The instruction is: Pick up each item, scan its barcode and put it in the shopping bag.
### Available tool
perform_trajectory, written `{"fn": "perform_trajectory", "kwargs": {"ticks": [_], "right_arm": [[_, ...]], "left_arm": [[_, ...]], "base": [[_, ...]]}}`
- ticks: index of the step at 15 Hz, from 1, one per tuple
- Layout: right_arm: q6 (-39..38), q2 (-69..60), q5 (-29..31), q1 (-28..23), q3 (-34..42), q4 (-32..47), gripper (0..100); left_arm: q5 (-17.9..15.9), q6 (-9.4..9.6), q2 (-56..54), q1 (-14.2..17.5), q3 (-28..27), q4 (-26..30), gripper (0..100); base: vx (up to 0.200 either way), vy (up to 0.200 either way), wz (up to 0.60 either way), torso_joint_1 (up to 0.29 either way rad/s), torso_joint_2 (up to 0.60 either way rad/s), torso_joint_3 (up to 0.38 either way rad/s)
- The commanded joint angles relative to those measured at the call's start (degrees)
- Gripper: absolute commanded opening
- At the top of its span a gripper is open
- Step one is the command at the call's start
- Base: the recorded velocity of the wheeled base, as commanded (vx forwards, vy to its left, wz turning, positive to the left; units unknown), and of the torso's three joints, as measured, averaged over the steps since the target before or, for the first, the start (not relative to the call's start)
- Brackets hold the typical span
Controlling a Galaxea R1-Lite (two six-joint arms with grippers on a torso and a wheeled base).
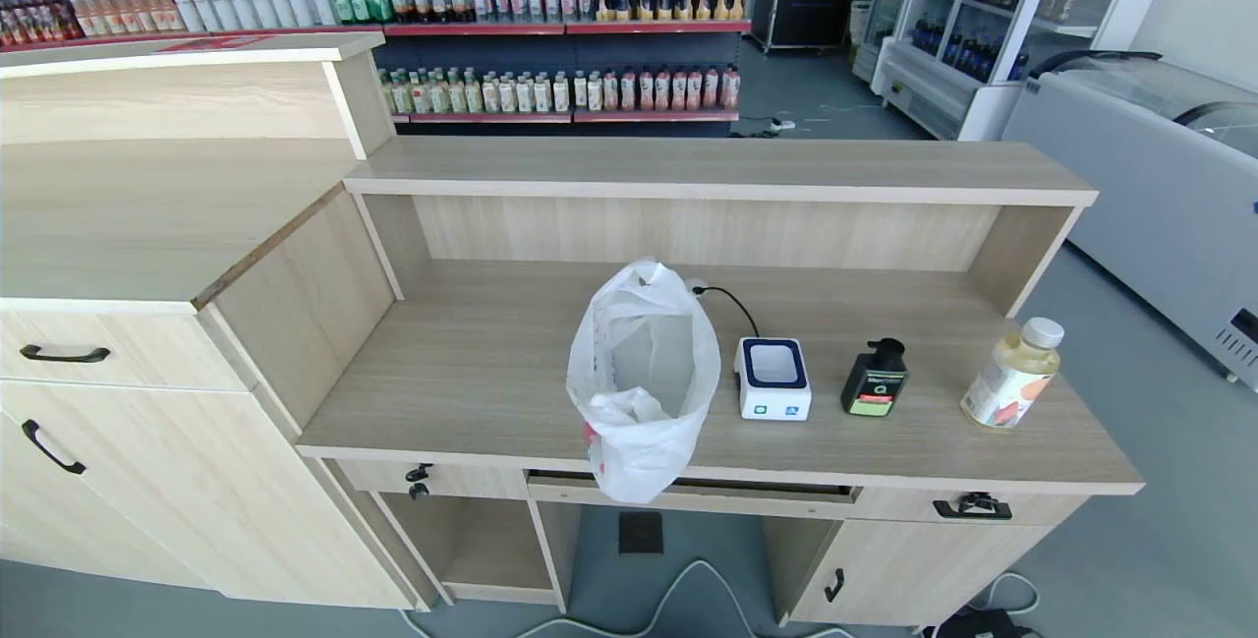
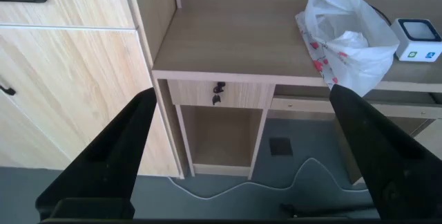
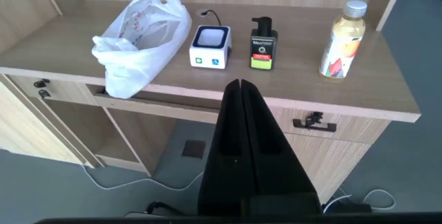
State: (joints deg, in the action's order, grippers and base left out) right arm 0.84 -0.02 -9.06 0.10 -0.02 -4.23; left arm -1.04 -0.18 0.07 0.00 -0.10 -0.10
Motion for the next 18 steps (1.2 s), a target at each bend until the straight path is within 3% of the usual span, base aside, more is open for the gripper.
{"fn": "perform_trajectory", "kwargs": {"ticks": [1, 2, 4, 6, 8, 11, 12, 14, 17, 18], "right_arm": [[-0.1, 0.0, 0.1, 0.1, 0.0, 0.0, 0], [-0.1, 0.0, 0.1, 0.1, 0.0, 0.0, 0], [-0.3, 4.9, -0.7, 0.8, -6.9, 2.5, 0], [-0.4, 26.6, 2.3, -0.1, -25.0, 6.2, 0], [-0.3, 40.1, 3.4, -0.7, -28.7, 3.0, 0], [0.1, 50.5, 2.5, -1.1, -25.1, -8.8, 0], [3.2, 55.1, 1.1, -1.2, -22.6, -14.6, 100], [5.0, 61.7, 0.7, -1.4, -21.6, -18.5, 100], [5.8, 76.8, 0.3, -1.9, -21.1, -30.8, 100], [8.6, 85.2, -0.5, -2.7, -21.2, -40.0, 100]], "left_arm": [[0.0, -0.08, 0.0, 0.0, 0.0, 0.0, 100], [0.0, -0.08, 0.0, 0.0, 0.0, 0.0, 100], [0.0, -0.08, 0.0, 0.0, 0.0, 0.0, 100], [0.0, -0.08, 0.0, 0.0, 0.0, 0.0, 100], [0.0, -0.08, 0.0, 0.0, 0.0, 0.0, 100], [0.0, -0.08, 0.0, 0.0, 0.0, 0.0, 100], [0.0, -0.08, 0.0, 0.0, 0.0, 0.0, 100], [0.0, -0.08, 0.0, 0.0, 0.0, 0.0, 100], [0.0, -0.08, 0.0, 0.0, 0.0, 0.0, 100], [0.0, -0.08, 0.0, 0.0, 0.0, 0.0, 100]], "base": [[0.0, 0.0, 0.0, 0.0, 0.0, 0.0], [0.0, 0.0, 0.0, 0.0, 0.0, 0.0], [0.0, 0.0, 0.0, 0.0, 0.0, 0.0], [0.0, 0.0, 0.0, 0.0, 0.0, 0.0], [0.0, 0.0, 0.0, 0.0, 0.0, 0.0], [0.0, 0.0, 0.0, 0.0, 0.0, 0.0], [0.0, 0.0, 0.0, 0.0, 0.0, 0.0], [0.0, 0.0, 0.0, 0.0, 0.0, 0.0], [0.0, 0.0, 0.0, 0.0, 0.0, 0.0], [0.0, 0.0, 0.0, 0.0, 0.0, 0.0]]}}
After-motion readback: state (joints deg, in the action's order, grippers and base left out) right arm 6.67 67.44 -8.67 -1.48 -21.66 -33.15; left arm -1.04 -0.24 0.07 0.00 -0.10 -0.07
